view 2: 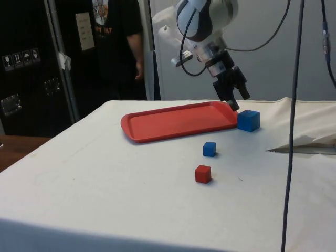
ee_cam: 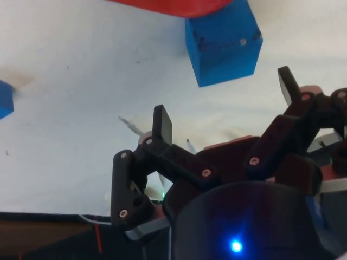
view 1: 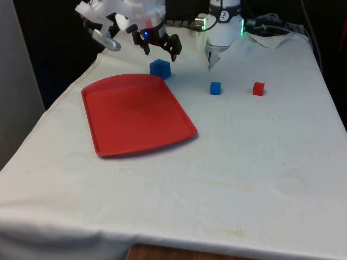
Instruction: Pick up the largest block and place it onto the tray.
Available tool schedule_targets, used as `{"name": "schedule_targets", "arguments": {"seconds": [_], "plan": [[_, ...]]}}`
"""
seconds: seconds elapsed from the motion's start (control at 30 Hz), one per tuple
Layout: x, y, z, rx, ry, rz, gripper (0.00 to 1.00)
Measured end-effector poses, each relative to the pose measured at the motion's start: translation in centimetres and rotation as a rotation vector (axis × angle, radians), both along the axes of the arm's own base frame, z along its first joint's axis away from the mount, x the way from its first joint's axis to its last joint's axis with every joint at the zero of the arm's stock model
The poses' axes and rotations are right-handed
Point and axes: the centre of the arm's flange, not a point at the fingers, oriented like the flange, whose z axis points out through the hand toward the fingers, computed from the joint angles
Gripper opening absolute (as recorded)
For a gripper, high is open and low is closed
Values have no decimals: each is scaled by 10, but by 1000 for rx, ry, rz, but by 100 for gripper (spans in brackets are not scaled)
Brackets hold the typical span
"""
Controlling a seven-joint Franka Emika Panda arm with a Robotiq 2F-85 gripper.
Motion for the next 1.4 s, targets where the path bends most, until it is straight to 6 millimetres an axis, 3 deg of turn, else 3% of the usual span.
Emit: {"name": "schedule_targets", "arguments": {"seconds": [0.43,1.07,1.4], "plan": [[-9,-9,-28,37,-18,-35,100],[-30,-34,-38,98,-40,-44,100],[-29,-37,-46,101,-42,-74,100]]}}
